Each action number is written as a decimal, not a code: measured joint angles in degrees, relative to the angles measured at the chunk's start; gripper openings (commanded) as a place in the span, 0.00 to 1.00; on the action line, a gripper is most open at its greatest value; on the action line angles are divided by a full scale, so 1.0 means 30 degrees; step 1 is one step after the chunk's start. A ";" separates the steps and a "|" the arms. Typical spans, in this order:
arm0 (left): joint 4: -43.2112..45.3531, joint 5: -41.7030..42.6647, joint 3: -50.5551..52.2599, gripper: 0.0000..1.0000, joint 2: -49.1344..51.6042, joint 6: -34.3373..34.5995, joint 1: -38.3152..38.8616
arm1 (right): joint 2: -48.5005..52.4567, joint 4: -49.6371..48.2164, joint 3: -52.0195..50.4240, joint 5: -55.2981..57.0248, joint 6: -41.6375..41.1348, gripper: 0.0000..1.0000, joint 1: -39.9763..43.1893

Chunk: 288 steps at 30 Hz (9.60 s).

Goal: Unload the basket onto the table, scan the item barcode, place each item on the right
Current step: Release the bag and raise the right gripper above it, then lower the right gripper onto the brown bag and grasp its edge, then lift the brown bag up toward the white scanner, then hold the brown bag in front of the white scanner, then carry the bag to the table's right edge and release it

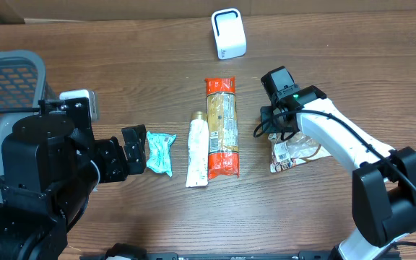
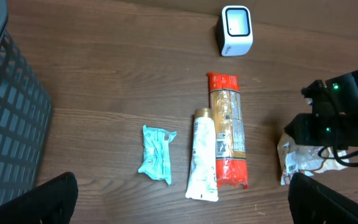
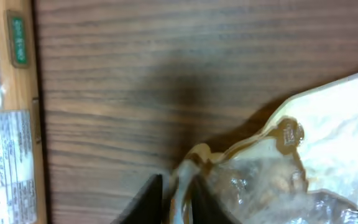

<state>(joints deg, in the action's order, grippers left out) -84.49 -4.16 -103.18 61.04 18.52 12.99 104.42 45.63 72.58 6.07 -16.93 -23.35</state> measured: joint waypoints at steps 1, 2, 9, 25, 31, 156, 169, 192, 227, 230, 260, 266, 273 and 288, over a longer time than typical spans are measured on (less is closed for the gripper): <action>0.0000 0.0000 0.0000 1.00 0.0000 0.0000 0.0000 | 0.0007 -0.0160 0.0000 0.0087 -0.0299 0.04 0.0000; -0.0007 0.0000 0.0000 0.99 0.0000 0.0000 0.0000 | 0.0000 -0.0270 0.0000 0.0204 -0.0670 0.04 -0.0007; -0.0007 0.0000 0.0000 1.00 0.0000 0.0000 0.0000 | 0.0000 -0.1056 -0.0007 0.1756 -0.4925 0.04 0.0036; -0.0007 0.0000 0.0000 1.00 0.0000 0.0000 0.0000 | 0.0000 -0.6368 -0.0022 0.1494 -0.5748 0.75 0.4415; 0.0000 0.0000 0.0000 0.99 0.0000 0.0000 0.0000 | 0.0175 -0.6003 -0.0022 -0.3045 0.0656 0.76 0.6994; -0.0007 0.0000 0.0000 1.00 0.0000 0.0000 0.0000 | -0.3767 1.0637 0.4466 -2.2586 1.4520 0.04 0.6914; -0.0007 0.0000 0.0000 1.00 0.0000 0.0000 0.0000 | -0.3512 0.2222 0.9566 -0.5785 0.6171 0.04 0.1610; 0.0007 0.0000 0.0000 1.00 0.0000 0.0000 0.0000 | 0.7388 -1.6422 0.9551 0.7206 2.1799 0.04 -0.0466; 0.0000 0.0000 0.0000 1.00 0.0000 0.0000 0.0000 | 0.8451 -1.5744 0.9551 0.8626 2.6665 0.04 -0.1246; 0.0000 0.0000 0.0000 1.00 0.0000 0.0000 0.0000 | 0.8451 -1.5628 0.9551 0.9005 2.6658 0.04 -0.1224; 0.0000 0.0000 0.0000 1.00 0.0000 0.0000 0.0000 | -0.4452 0.5289 0.9020 -0.9530 0.5384 0.04 0.8939; 0.0000 0.0000 0.0000 1.00 0.0000 0.0000 0.0000 | -0.3832 0.4401 0.5304 -1.1868 0.3534 0.04 1.3180; -0.0007 0.0000 0.0000 1.00 0.0000 0.0000 0.0000 | -0.3351 -0.1137 -0.0925 -1.2473 0.0903 0.04 1.7019; -0.0007 0.0000 0.0000 0.99 0.0000 0.0000 0.0000 | -0.3337 -0.3832 -0.6280 -0.9974 -0.0911 0.66 1.8163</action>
<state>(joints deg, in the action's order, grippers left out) -84.51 -4.16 -103.18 61.04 18.52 12.99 94.41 34.13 53.74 -23.86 -19.66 31.14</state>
